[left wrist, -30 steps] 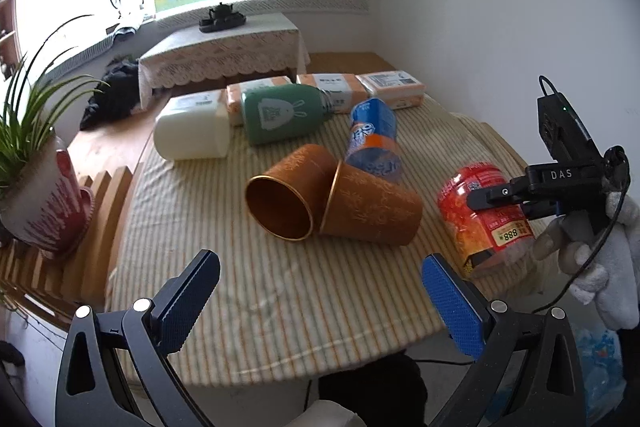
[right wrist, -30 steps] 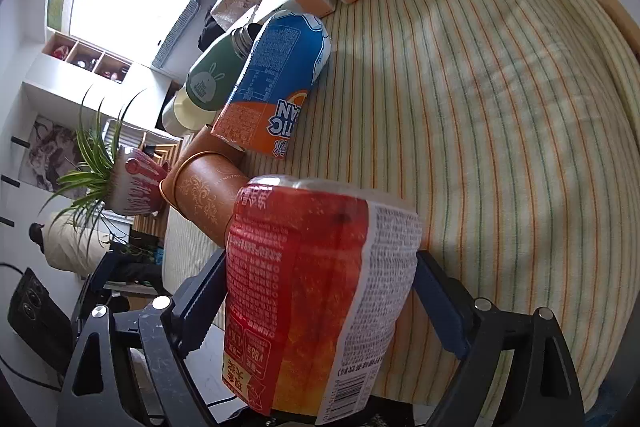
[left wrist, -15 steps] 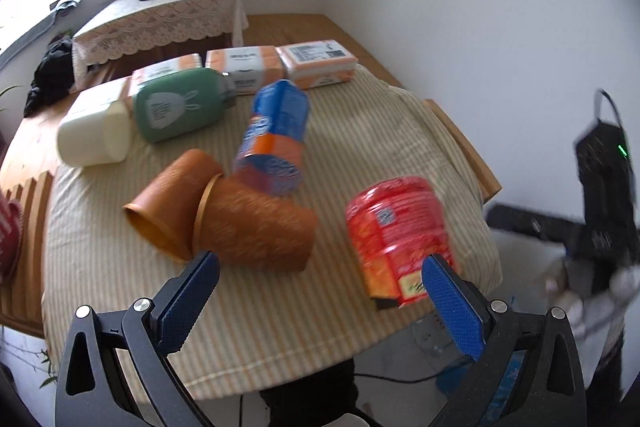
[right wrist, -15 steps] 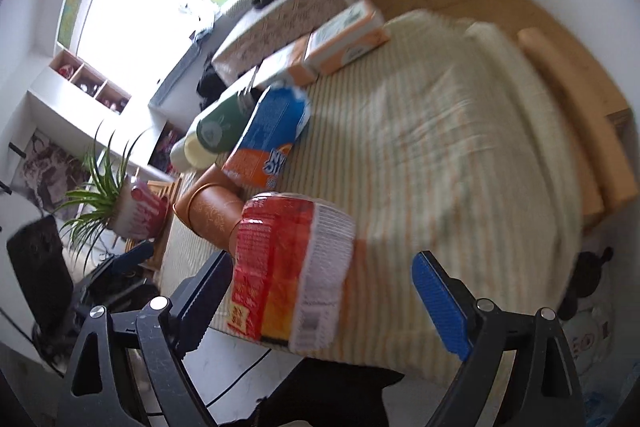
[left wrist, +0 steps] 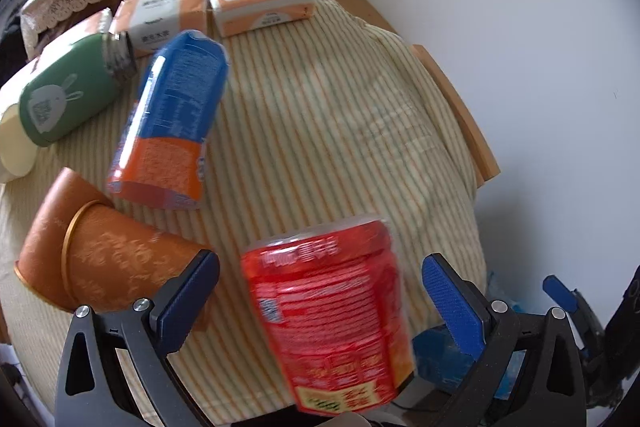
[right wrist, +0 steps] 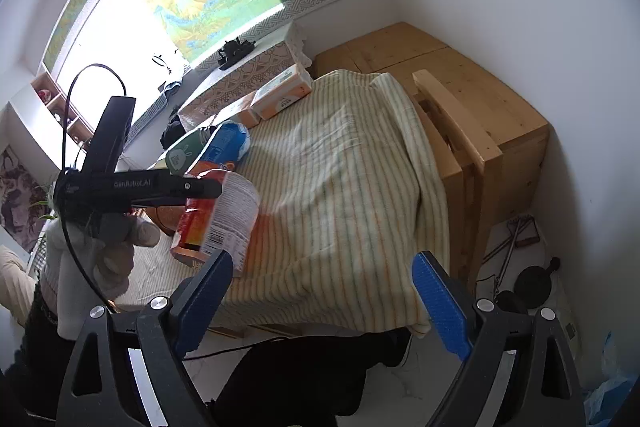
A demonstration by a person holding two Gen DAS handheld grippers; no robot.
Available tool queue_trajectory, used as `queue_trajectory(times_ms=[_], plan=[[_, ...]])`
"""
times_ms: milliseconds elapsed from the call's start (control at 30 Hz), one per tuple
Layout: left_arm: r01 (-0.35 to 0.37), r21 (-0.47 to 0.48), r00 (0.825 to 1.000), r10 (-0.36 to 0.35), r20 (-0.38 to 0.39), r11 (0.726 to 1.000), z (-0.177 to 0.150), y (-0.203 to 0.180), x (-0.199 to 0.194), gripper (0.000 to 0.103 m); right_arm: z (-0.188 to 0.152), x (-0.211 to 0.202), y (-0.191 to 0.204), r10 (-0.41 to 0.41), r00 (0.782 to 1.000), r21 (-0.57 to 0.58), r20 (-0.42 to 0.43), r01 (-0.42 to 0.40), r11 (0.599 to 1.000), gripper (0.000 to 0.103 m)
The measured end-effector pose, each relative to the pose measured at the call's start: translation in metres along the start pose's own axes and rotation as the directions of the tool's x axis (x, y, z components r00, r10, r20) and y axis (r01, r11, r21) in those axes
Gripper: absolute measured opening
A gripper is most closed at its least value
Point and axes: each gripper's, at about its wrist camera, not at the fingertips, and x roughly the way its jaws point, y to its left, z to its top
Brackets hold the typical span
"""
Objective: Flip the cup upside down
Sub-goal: 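Close the left tool on the red container while the right tool releases it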
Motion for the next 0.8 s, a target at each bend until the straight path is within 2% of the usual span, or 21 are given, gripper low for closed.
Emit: queue_trajectory(times_ms=[167, 267, 467, 567, 667, 733, 800], plan=[[-0.002, -0.011, 0.999, 0.001, -0.043, 1.0, 0.001, -0.005, 0.016, 0.101, -0.002, -0.001, -0.009, -0.004, 1.0, 0.011, -0.004, 0.004, 1.0, 0.089], [-0.016, -0.004, 0.999, 0.016, -0.051, 1.0, -0.001, -0.007, 0.021, 0.091, -0.005, -0.004, -0.01, -0.007, 1.0, 0.006, -0.004, 0.007, 1.0, 0.089], [-0.01, 0.018, 0.999, 0.01, -0.033, 1.0, -0.003, -0.012, 0.015, 0.091, -0.007, -0.005, -0.011, -0.005, 1.0, 0.018, -0.001, 0.005, 1.0, 0.089], [0.002, 0.026, 1.0, -0.003, 0.019, 1.0, -0.007, -0.014, -0.002, 0.091, -0.009, -0.004, -0.012, 0.002, 1.0, 0.023, -0.006, -0.002, 1.0, 0.089], [-0.016, 0.048, 0.992, 0.01, 0.129, 0.999, -0.013, -0.018, -0.019, 0.091, -0.011, -0.003, -0.012, 0.0, 1.0, 0.022, -0.013, 0.0, 1.0, 0.089], [-0.053, 0.068, 0.978, 0.038, 0.207, 0.996, -0.019, -0.021, -0.029, 0.091, -0.013, -0.002, -0.011, 0.001, 1.0, 0.022, -0.016, -0.001, 1.0, 0.089], [-0.093, 0.083, 0.953, 0.064, 0.297, 0.992, -0.028, -0.025, -0.035, 0.091, -0.015, -0.002, -0.009, 0.006, 1.0, 0.023, -0.018, -0.006, 1.0, 0.089]])
